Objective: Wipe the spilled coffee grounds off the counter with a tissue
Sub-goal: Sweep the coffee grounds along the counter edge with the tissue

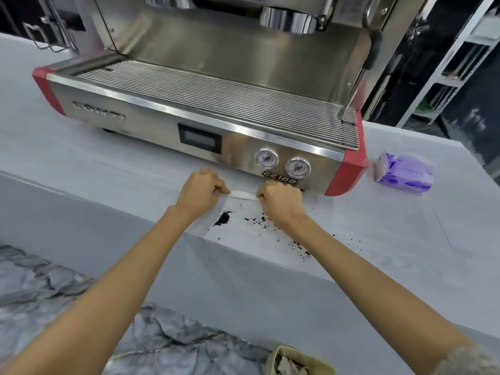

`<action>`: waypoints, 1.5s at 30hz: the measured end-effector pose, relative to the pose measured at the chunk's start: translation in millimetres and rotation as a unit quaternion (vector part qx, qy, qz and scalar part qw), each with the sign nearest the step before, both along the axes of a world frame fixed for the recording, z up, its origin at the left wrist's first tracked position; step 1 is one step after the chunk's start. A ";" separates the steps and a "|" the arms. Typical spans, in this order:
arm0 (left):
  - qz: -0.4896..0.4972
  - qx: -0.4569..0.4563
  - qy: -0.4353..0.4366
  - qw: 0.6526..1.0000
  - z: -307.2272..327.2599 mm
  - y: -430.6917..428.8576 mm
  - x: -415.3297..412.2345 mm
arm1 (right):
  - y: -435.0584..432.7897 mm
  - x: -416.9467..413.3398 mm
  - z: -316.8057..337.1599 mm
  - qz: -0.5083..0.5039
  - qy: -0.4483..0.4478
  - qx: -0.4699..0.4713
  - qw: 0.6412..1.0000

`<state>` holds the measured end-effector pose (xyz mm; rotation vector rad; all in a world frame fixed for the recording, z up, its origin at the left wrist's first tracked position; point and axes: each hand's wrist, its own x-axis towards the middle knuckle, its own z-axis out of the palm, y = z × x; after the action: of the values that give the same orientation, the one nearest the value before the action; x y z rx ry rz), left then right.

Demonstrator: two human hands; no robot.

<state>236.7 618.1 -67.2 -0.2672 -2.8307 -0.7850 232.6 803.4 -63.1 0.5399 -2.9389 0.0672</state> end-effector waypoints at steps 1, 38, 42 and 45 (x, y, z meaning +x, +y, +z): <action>-0.002 0.000 0.001 1.000 -0.8 -1.3 3.0 | 2.4 1.4 -0.4 0.010 -0.016 -0.017 1.000; 0.227 -0.018 -0.037 0.973 -4.0 123.9 104.2 | 32.7 -14.1 3.5 0.214 -0.036 -0.060 0.974; 0.210 -0.014 -0.031 0.977 -4.7 142.3 105.9 | 57.5 -7.9 1.0 0.184 -0.030 -0.060 0.981; 0.190 -0.012 -0.029 0.981 -6.2 155.4 107.6 | 76.7 -3.2 -0.9 0.166 -0.033 -0.071 0.983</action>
<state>344.3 773.5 -73.4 0.2912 -2.8133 -0.6822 229.4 880.1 -64.0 1.0139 -2.8433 0.3358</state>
